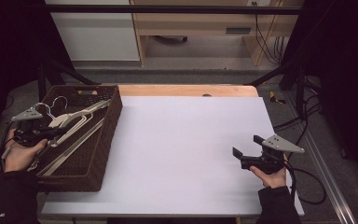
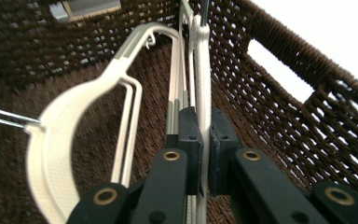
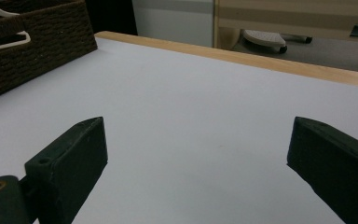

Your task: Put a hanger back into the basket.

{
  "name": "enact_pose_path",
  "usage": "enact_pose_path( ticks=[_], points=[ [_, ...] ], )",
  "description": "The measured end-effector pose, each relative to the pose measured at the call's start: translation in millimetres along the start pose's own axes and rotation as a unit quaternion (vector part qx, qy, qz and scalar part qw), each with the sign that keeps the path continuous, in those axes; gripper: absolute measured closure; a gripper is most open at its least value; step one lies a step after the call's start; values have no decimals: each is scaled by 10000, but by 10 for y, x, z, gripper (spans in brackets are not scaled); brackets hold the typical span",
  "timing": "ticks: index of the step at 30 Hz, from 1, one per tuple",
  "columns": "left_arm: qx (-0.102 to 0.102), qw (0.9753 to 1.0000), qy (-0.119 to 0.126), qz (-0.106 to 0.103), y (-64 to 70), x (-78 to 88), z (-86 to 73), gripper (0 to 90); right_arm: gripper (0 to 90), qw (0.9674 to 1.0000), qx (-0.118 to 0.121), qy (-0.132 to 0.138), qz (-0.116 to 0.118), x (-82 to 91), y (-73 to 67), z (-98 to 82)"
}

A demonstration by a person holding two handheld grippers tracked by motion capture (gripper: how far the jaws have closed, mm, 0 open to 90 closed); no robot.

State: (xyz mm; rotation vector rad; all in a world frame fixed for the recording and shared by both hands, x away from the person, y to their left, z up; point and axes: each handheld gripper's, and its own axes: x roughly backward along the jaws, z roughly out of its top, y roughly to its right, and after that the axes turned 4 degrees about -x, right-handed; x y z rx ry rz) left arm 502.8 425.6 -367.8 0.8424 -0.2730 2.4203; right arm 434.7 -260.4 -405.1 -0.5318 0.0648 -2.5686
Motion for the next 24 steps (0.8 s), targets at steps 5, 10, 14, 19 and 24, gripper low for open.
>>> enact_pose_path(
  ticks=[5, 10, 14, 19, 24],
  points=[
    [185, 9998, -97, 26, -36, -22, -76, 854, 54, 10000, -10, 6, 13, 0, -4, 0],
    [324, 9985, -293, 335, -59, -53, -99, 841, 53, 10000, 9, -20, -5, -12, -8, -5],
    [470, 9953, -421, 739, -96, -75, -103, 818, 53, 10000, 7, 2, -6, -9, -7, -4],
    [713, 9885, -751, 1102, -195, -82, -162, 740, 52, 10000, -24, -12, 0, -12, 3, -11],
    [827, 9838, -959, 1268, -218, -104, -191, 669, 52, 10000, -13, -29, -8, -14, -4, -10]
  ],
)
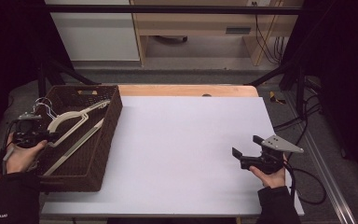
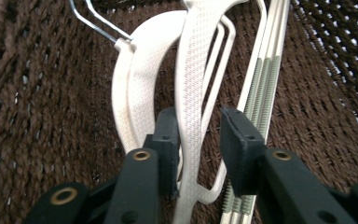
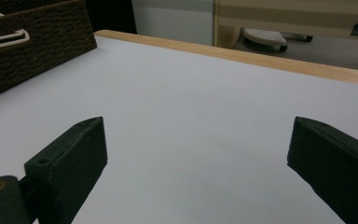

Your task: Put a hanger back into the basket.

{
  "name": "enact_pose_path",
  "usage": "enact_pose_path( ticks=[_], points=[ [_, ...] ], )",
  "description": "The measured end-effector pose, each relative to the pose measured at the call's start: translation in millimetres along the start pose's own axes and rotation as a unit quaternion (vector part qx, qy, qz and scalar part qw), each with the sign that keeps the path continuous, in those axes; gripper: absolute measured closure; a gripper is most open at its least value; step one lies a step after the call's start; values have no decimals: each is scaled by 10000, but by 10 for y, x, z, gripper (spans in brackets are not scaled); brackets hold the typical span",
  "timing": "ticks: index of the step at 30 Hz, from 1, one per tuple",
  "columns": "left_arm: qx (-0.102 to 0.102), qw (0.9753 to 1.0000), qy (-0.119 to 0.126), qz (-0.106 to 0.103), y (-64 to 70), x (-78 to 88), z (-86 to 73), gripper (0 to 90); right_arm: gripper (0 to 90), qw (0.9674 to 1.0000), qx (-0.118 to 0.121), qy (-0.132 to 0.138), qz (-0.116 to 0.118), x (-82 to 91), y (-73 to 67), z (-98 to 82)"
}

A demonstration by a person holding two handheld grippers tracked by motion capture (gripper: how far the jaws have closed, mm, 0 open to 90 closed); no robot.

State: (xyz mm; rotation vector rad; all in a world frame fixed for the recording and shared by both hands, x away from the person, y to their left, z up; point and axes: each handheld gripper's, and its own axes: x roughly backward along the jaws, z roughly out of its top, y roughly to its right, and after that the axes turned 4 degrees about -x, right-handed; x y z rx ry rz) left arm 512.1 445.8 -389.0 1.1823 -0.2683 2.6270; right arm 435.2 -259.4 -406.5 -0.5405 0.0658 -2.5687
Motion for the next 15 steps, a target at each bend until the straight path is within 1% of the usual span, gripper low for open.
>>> enact_pose_path(
  ticks=[1, 3, 4, 5, 6, 9, 10, 12, 13, 15],
  points=[
    [27, 10000, -32, 18, -2, -4, -1, 645, 52, 10000, 28, 16, 7, 0, 4, -1],
    [33, 9999, -96, 117, -7, -5, -2, 610, 52, 10000, -4, 19, 10, 1, 0, 0],
    [95, 9999, -75, 117, -9, -1, -3, 601, 52, 10000, -2, 21, 10, 2, 0, 1],
    [103, 9998, -49, 139, -20, 12, -1, 588, 52, 10000, -4, 23, 13, 2, 1, 1],
    [175, 9998, 13, 131, -25, 26, -1, 578, 52, 10000, -5, 20, 11, 2, 0, 1],
    [315, 9989, 337, 47, -30, 114, 12, 558, 52, 10000, -4, 25, 13, 1, 2, 1],
    [334, 9985, 434, 49, -24, 153, 23, 549, 51, 10000, -6, 23, 11, 1, 2, 1],
    [297, 9977, 602, 71, 9, 245, 53, 538, 51, 10000, -1, 14, 9, 5, 5, 1],
    [275, 9969, 739, 49, 36, 298, 70, 531, 51, 10000, 7, 20, 10, 7, 6, 1],
    [274, 9938, 1077, -42, 110, 418, 102, 511, 51, 10000, 3, 34, 3, 12, 8, 5]
  ],
)
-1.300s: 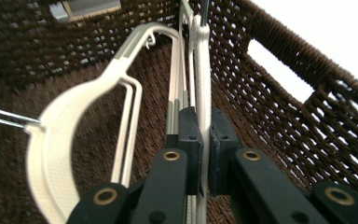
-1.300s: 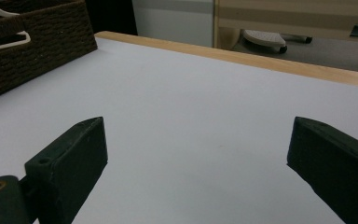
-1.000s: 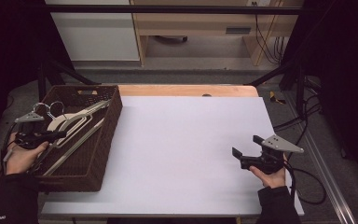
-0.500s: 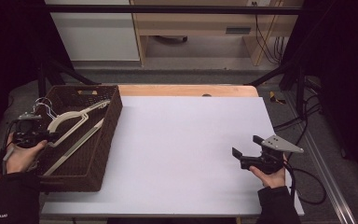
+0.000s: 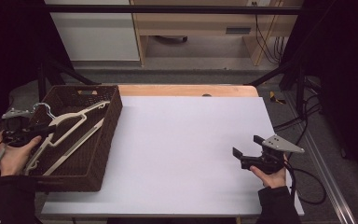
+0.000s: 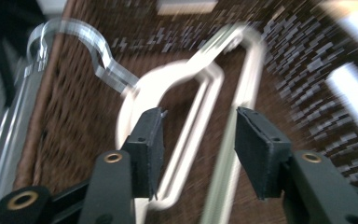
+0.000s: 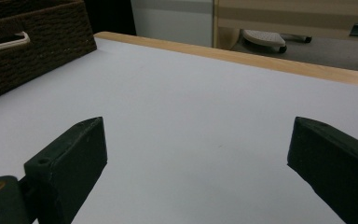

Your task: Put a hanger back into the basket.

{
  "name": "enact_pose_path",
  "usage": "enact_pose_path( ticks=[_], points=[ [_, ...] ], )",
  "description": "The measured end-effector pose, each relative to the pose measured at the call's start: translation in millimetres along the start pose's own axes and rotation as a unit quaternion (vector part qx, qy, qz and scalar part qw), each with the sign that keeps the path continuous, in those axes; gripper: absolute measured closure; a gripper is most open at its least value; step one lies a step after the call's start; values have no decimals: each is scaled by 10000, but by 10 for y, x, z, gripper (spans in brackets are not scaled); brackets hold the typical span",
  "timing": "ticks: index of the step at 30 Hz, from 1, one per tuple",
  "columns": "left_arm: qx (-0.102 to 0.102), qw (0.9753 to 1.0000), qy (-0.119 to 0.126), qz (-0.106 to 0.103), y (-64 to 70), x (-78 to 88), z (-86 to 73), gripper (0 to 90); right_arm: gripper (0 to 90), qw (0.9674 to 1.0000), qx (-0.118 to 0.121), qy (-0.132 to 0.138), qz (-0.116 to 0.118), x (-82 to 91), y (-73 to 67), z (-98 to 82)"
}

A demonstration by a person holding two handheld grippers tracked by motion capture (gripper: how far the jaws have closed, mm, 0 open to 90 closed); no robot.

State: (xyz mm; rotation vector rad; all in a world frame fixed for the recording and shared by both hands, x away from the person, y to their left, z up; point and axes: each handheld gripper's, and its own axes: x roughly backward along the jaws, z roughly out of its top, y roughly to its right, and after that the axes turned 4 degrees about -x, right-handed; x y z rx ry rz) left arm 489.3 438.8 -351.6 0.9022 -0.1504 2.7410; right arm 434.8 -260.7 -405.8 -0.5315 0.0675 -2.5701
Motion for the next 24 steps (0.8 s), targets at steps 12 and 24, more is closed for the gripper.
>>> enact_pose_path(
  ticks=[12, 24],
  points=[
    [-387, 9850, 1325, -1039, 724, 355, 122, 293, 44, 9999, 7, 106, 19, 38, 2, 16],
    [-715, 9698, 1578, -1719, 1280, 300, -38, 69, 33, 9998, -10, 176, 103, 77, 7, 32]
  ],
)
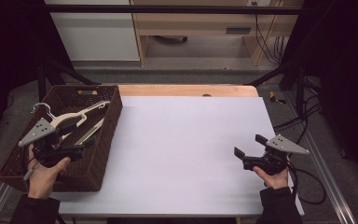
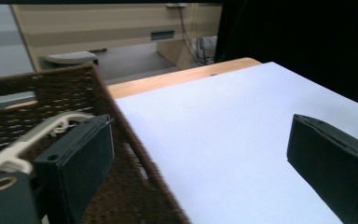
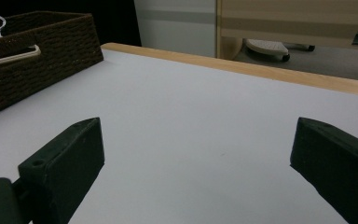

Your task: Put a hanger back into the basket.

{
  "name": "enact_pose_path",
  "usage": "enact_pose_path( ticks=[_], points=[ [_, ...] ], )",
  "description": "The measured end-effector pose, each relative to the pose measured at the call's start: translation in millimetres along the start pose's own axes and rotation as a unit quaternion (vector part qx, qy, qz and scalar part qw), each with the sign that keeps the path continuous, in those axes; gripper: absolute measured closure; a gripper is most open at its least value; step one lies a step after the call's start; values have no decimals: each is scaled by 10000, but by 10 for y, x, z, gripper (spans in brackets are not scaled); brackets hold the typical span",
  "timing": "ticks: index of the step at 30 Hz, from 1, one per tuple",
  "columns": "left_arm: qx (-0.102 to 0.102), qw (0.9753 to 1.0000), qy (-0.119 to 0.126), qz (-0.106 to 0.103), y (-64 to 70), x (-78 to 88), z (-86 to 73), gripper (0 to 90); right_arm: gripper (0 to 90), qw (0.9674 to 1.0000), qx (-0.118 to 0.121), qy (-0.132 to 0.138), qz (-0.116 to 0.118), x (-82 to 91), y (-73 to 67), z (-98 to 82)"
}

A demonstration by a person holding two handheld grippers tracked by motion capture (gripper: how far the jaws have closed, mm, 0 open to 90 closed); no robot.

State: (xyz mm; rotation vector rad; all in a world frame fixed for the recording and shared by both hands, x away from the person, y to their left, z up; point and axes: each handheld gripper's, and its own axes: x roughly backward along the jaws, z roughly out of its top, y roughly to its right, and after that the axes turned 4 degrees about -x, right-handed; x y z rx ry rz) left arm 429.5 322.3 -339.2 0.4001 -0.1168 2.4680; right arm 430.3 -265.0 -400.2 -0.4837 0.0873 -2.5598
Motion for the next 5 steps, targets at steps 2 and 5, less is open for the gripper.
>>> enact_pose_path(
  ticks=[2, 5],
  points=[
    [-59, 10000, 20, -23, 64, -27, -34, 61, 33, 10000, -11, 0, 9, 3, 1, 1],
    [-67, 9999, -3, -111, 134, -90, -106, 58, 32, 10000, -23, 27, 47, 14, 3, 2]
  ],
)
